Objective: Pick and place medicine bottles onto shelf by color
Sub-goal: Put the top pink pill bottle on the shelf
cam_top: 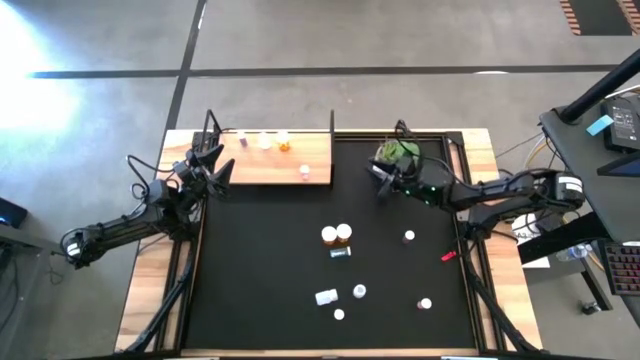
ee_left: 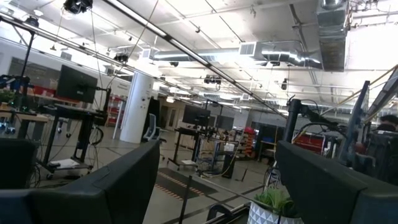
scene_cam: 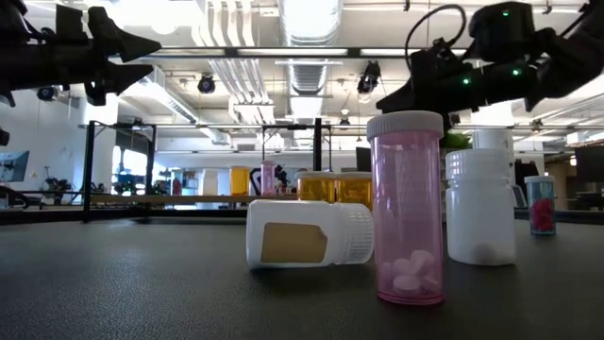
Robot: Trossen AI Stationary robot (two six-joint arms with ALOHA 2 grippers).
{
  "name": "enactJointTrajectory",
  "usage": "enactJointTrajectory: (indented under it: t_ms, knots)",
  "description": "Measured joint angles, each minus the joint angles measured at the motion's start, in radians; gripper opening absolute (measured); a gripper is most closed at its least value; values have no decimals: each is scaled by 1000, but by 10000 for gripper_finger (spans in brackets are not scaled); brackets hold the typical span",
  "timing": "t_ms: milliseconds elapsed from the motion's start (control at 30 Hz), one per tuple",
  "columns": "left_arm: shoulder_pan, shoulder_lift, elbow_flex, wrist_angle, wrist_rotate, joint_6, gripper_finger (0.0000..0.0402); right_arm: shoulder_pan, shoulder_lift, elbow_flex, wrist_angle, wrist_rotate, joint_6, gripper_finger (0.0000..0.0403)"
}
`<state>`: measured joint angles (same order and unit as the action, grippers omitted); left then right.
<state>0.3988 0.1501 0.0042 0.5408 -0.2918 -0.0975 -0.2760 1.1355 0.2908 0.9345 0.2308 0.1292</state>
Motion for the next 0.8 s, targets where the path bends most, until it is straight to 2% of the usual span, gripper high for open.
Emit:
enactJointTrajectory:
  t_ms: [300, 500, 800]
  knots:
    - [0, 0, 0, 0, 0, 0, 306, 10, -6, -81, 97, -6, -181, 139]
    - [0, 0, 0, 0, 0, 0, 306, 10, -8, -173, 292, -88, -202, 139]
    - [0, 0, 0, 0, 0, 0, 306, 10, -9, -256, 432, -178, -345, 139]
